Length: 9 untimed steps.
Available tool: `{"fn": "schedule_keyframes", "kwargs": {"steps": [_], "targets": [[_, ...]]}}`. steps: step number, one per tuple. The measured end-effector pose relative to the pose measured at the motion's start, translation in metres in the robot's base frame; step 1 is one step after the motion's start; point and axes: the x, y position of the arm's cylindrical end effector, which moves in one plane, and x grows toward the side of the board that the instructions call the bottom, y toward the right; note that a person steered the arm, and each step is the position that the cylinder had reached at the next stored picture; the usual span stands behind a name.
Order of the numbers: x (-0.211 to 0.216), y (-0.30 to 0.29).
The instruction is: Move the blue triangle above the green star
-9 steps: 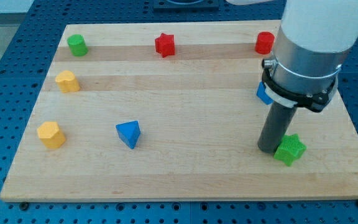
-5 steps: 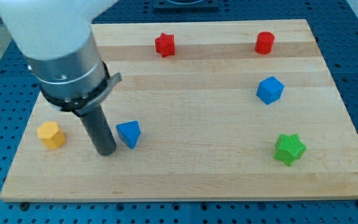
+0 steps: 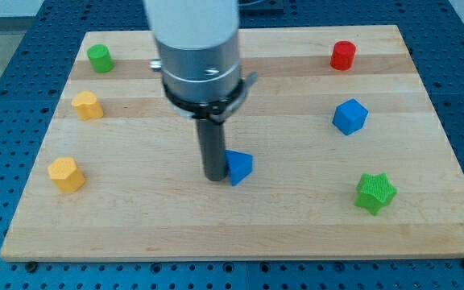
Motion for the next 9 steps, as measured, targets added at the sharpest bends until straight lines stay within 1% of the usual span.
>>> {"fn": "schedule_keyframes", "kwargs": {"steps": [2, 3, 4, 6, 9], "targets": [[0.0, 0.088], [-0.002, 0.121], [-0.018, 0.137], [-0.043, 0.121], [-0.047, 0.16]]}}
